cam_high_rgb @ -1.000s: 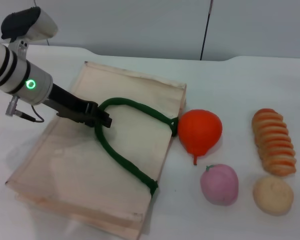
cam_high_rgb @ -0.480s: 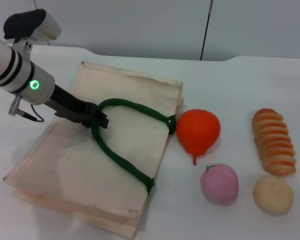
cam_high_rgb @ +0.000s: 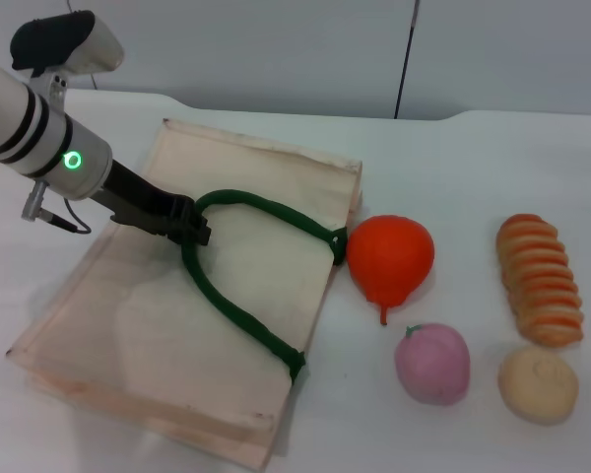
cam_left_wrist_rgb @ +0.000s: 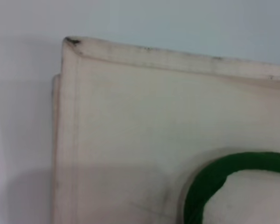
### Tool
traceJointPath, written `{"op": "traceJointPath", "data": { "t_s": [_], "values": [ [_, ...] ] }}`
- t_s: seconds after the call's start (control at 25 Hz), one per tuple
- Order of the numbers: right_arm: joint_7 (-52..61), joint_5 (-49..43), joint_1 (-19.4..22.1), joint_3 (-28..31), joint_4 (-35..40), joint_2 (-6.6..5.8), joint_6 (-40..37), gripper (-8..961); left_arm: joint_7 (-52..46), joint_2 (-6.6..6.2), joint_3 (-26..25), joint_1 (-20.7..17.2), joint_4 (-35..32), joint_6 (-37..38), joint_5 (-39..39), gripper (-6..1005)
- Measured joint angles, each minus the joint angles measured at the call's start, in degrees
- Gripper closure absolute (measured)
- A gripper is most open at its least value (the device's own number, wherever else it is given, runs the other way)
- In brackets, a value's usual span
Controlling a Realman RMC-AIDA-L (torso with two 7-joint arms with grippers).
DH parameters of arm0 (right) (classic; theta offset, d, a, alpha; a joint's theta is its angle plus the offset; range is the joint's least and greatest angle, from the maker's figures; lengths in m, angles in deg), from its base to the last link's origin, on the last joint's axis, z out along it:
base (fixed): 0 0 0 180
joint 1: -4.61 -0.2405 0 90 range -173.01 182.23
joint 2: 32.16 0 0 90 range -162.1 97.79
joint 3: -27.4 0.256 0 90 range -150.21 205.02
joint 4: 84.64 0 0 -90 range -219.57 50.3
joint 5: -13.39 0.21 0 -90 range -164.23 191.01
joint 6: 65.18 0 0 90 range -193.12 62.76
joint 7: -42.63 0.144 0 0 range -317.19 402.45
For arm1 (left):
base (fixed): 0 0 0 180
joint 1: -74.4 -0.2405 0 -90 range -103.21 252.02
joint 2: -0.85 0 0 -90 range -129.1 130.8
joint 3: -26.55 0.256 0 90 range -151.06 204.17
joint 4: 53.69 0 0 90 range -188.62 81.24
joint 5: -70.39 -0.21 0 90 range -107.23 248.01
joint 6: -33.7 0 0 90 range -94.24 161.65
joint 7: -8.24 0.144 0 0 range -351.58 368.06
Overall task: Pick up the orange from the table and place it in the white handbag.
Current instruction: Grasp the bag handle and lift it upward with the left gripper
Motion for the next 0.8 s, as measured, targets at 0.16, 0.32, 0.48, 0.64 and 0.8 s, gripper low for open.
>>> {"op": "traceJointPath", "data": {
  "t_s": [0.16, 0.32, 0.48, 0.64, 0.8],
  "values": [
    [0.2, 0.0, 0.0, 0.0, 0.0, 0.0, 0.1, 67, -0.6, -0.03, 0.0, 0.1, -0.1, -0.1, -1.1, 626],
    [0.2, 0.0, 0.0, 0.0, 0.0, 0.0, 0.9, 67, -2.0, -0.18, 0.1, 0.6, -2.2, -2.0, -3.6, 640],
    [0.2, 0.0, 0.0, 0.0, 0.0, 0.0, 1.5, 66, -3.7, -0.32, 0.1, 0.9, -4.1, -4.1, -6.6, 646],
    [0.2, -0.1, 0.0, 0.0, 0.0, 0.0, 1.5, 66, -4.3, -0.32, 0.1, 1.0, -4.5, -4.9, -7.4, 687],
    [0.2, -0.1, 0.0, 0.0, 0.0, 0.0, 1.6, 66, -4.4, -0.32, 0.1, 1.3, -4.5, -5.0, -7.6, 728]
  ]
}}
